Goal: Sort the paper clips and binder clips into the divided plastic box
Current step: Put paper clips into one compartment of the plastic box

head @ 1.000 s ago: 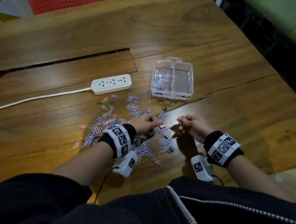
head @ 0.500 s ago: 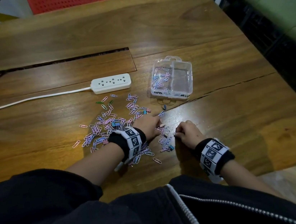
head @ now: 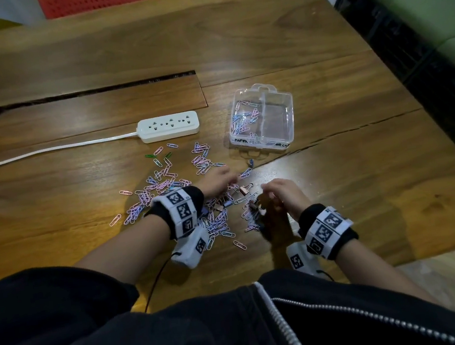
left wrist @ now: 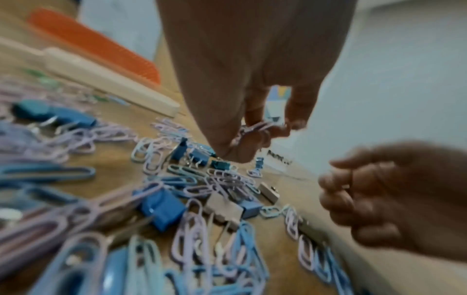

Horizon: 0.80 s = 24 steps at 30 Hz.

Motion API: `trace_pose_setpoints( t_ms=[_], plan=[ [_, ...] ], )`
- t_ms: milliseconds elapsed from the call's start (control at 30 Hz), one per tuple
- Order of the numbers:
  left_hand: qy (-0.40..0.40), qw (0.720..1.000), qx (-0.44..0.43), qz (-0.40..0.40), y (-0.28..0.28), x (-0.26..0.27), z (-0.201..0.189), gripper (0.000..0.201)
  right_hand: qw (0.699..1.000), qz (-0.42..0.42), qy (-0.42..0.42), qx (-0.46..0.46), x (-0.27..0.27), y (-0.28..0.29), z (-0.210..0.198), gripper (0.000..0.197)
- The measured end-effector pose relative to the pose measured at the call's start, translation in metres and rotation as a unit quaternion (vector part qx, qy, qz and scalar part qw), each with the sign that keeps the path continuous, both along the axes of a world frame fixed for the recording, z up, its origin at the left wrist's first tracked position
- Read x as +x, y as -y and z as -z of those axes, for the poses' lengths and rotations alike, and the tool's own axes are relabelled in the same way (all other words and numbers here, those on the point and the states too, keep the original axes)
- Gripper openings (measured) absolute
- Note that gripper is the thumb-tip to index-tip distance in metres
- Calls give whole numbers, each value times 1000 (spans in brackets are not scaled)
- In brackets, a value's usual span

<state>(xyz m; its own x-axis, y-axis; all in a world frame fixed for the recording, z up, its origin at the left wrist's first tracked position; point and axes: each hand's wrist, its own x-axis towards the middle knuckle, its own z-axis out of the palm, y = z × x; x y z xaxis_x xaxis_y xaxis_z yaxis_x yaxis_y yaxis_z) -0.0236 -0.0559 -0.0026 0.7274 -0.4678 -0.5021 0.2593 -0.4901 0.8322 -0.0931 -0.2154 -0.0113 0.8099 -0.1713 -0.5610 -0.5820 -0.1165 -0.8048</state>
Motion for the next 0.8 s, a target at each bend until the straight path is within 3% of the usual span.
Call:
trace_pose_setpoints(
  t_ms=[100,233,300,367,433,500,600,800],
  plan=[
    [-134,967,-158,-146,-6,0,-6,22,987,-98,-1,-128,-3,-7,8,30],
    [-197,934,-235,-184,-6,-3,-10,25,965,-134,8,-225,-6,-5,9,20],
    [-178,956,-171,-158,-2,-4,-8,26,960,-133,14,-246,-4,0,7,16],
    [-35,998,16,-41,4,-8,-4,28,951,-132,27,-279,-2,6,6,14],
    [144,967,191,86,10,-15,3,27,938,-145,44,-313,0,8,5,10],
    [227,921,279,150,16,-23,5,31,926,-171,59,-331,1,5,3,14],
    [264,887,330,185,23,-28,11,58,918,-203,68,-334,4,-1,4,20],
    [255,882,343,197,26,-28,8,31,909,-225,56,-346,12,-9,9,17]
  ],
)
